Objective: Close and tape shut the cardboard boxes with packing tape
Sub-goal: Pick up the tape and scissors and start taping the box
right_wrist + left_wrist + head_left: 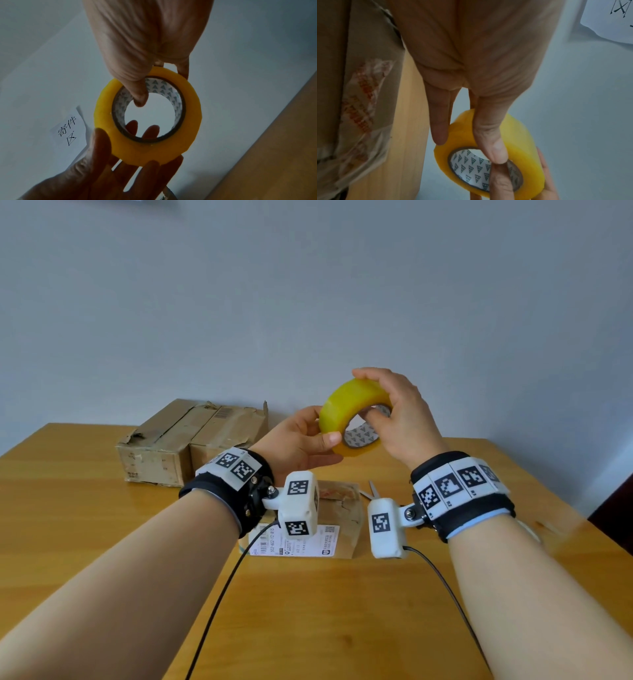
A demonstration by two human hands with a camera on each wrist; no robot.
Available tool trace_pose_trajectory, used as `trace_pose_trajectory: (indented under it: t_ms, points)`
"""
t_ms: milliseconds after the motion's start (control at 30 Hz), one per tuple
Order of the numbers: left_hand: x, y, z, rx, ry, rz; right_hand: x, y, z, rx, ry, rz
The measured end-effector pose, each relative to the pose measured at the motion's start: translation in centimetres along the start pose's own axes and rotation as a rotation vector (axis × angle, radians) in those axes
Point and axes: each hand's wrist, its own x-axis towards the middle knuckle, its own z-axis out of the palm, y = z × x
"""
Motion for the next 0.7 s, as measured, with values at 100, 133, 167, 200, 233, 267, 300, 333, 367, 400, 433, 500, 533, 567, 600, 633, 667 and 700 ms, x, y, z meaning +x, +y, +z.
trace_pose_trajectory:
  t_ms: [100,133,167,200,233,267,300,333,367,400,433,500,533,567,600,633,667,700]
  points:
    - [-0.4,0.3,0.5,0.128,0.021,-0.029,0.0,0.6,0.2,0.064,0.012,0.052]
    - [-0.4,0.5,0.6,0.208,0.023,-0.038,0.0,0.8,0.2,0.100,0.014,0.092]
    - [-0.5,0.8,0.8,0.282,0.022,-0.046,0.0,1.0,0.3,0.141,0.016,0.132]
    - [-0.5,1.2,0.9,0.341,0.015,-0.054,-0.1,1.2,0.3,0.177,0.018,0.169]
    - [-0.5,1.5,1.0,0.388,0.008,-0.062,-0.2,1.3,0.3,0.202,0.021,0.203]
    - [-0.4,1.8,1.1,0.430,0.000,-0.068,-0.3,1.5,0.3,0.211,0.026,0.232]
    - [-0.4,2.0,1.2,0.472,-0.007,-0.070,-0.4,1.7,0.3,0.212,0.033,0.254]
    - [-0.4,2.2,1.3,0.519,-0.013,-0.069,-0.5,1.8,0.3,0.213,0.043,0.270]
    - [-0.4,2.3,1.4,0.562,-0.015,-0.061,-0.6,1.8,0.2,0.219,0.053,0.282]
    - [-0.4,2.4,1.5,0.589,-0.009,-0.046,-0.6,1.8,0.0,0.224,0.059,0.287]
    - [-0.5,2.4,1.6,0.594,0.005,-0.024,-0.6,1.7,-0.1,0.226,0.062,0.287]
    - [-0.6,2.5,1.8,0.569,0.021,0.028,-0.6,1.5,-0.4,0.222,0.059,0.278]
    - [-0.6,2.5,1.9,0.547,0.015,0.051,-0.6,1.4,-0.5,0.220,0.055,0.274]
    - [-0.7,2.5,2.0,0.521,0.006,0.073,-0.7,1.3,-0.6,0.220,0.051,0.272]
    - [-0.9,2.6,2.1,0.496,-0.002,0.092,-0.7,1.2,-0.7,0.224,0.050,0.272]
    - [-1.0,2.7,2.2,0.476,-0.005,0.106,-0.8,1.1,-0.8,0.232,0.050,0.273]
    - [-1.2,2.8,2.3,0.460,-0.006,0.116,-0.9,1.1,-0.9,0.242,0.050,0.276]
    - [-1.3,3.0,2.4,0.446,-0.007,0.125,-1.0,1.0,-0.9,0.248,0.049,0.278]
